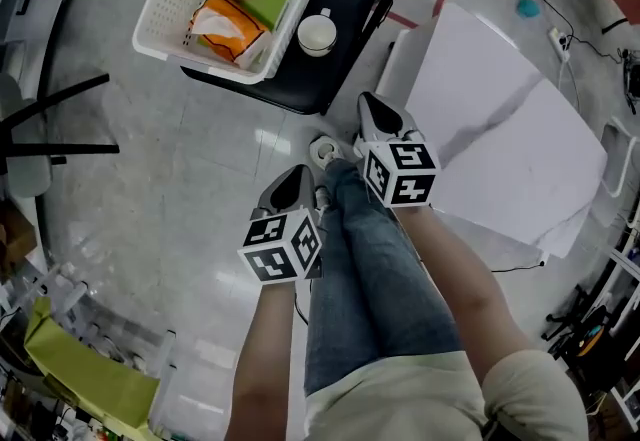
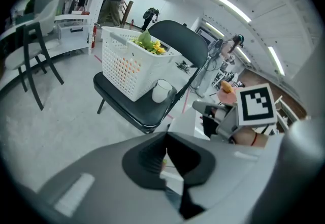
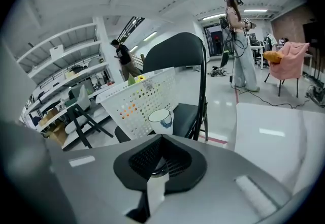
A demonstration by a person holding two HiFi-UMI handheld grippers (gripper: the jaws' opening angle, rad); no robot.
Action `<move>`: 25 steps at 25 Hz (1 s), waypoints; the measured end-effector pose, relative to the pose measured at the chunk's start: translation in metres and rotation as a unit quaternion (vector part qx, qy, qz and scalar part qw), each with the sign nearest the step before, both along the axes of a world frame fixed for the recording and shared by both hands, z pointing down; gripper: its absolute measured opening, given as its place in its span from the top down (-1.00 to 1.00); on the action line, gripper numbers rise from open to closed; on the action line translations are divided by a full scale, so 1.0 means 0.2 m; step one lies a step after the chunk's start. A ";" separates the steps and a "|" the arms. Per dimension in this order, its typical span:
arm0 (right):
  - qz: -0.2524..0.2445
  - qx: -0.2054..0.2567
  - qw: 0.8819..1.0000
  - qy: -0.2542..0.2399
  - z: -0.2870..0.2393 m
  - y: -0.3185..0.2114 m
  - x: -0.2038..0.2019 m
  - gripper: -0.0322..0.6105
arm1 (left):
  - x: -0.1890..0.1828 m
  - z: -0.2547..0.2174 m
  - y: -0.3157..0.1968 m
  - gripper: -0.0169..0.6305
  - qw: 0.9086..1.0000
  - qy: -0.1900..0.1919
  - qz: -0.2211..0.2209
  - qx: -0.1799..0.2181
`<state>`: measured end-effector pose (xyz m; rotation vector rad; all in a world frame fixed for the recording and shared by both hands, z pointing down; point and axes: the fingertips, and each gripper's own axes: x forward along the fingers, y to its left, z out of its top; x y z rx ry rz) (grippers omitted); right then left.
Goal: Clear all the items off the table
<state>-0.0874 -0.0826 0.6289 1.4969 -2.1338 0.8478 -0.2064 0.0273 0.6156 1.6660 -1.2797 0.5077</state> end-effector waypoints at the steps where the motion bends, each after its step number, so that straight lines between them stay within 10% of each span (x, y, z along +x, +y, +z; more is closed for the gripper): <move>1: 0.001 0.002 1.000 -0.001 -0.03 0.02 0.01 0.90 | 0.00 -0.01 0.02 0.92 1.000 0.000 0.001 0.001; 25: -0.040 0.015 0.999 -0.005 -0.90 0.54 0.06 0.90 | 0.10 -0.77 0.27 0.92 0.998 0.002 0.028 0.057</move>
